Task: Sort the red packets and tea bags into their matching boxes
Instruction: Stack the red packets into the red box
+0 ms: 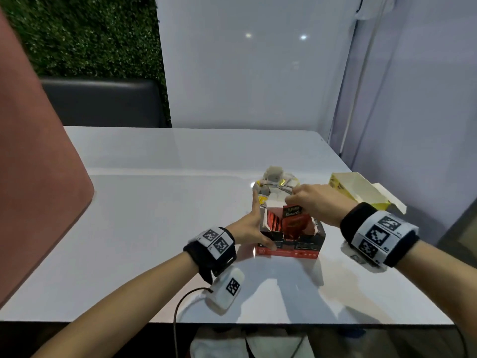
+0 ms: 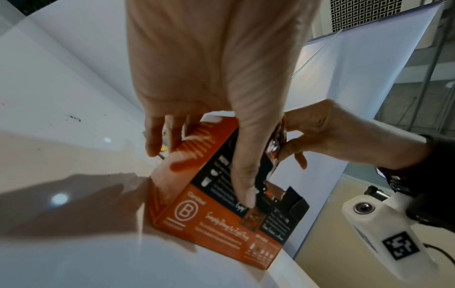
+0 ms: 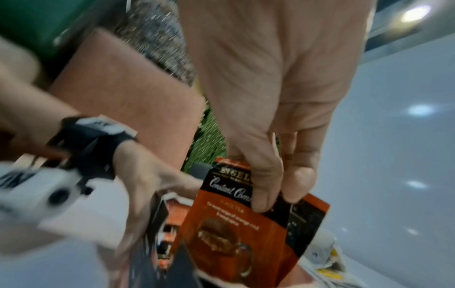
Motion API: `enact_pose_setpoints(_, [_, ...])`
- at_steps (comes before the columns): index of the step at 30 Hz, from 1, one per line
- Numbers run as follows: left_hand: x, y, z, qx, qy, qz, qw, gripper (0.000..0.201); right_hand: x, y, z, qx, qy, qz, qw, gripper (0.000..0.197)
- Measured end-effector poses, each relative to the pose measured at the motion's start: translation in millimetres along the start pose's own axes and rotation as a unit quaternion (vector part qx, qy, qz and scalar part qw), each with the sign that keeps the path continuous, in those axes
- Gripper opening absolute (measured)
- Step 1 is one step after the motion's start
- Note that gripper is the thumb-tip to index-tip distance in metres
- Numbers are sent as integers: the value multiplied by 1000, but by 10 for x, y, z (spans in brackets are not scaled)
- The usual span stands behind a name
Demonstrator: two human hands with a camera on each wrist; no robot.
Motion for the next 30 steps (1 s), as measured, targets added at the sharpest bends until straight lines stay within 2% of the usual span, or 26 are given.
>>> enact_pose_setpoints(3, [-44, -62, -11, 9, 5, -19, 1000, 130, 19, -111, -23, -62, -46, 72, 994, 33])
enact_pose_setpoints(6, [-77, -82, 13, 11, -2, -20, 1000, 130, 24, -202, -24, -177, -8, 146, 973, 40])
enact_pose_setpoints(11, [-80, -87, 33, 3, -27, -12, 1000, 136, -24, -151, -48, -249, 29, 130, 959, 36])
enact_pose_setpoints(15, [-98, -125, 22, 10, -23, -58, 998, 128, 147, -185, -97, -223, -99, 186, 952, 21])
enact_pose_setpoints(18, [-111, -164, 10, 7, -5, -75, 997, 123, 273, -172, -123, -204, -175, 204, 941, 20])
enact_pose_setpoints(25, [-118, -189, -17, 8, -22, -90, 996, 120, 435, -132, -146, -205, -204, 218, 932, 19])
enact_pose_setpoints(28, [-109, -212, -55, 1, -22, -93, 995, 122, 470, -100, -193, -177, -209, 165, 948, 21])
enact_pose_setpoints(30, [-109, -221, -58, -7, -15, -96, 995, 122, 474, -73, -247, -166, -180, 81, 966, 24])
Point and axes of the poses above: each hand's wrist, its own z-axis away from the middle knuckle, its own x-axis out of the palm, y = z × x, the point moved 4 cm from there along -z, towards the middle knuckle, and after that the axes turned 12 degrees about -z, right-handed, at the moved point
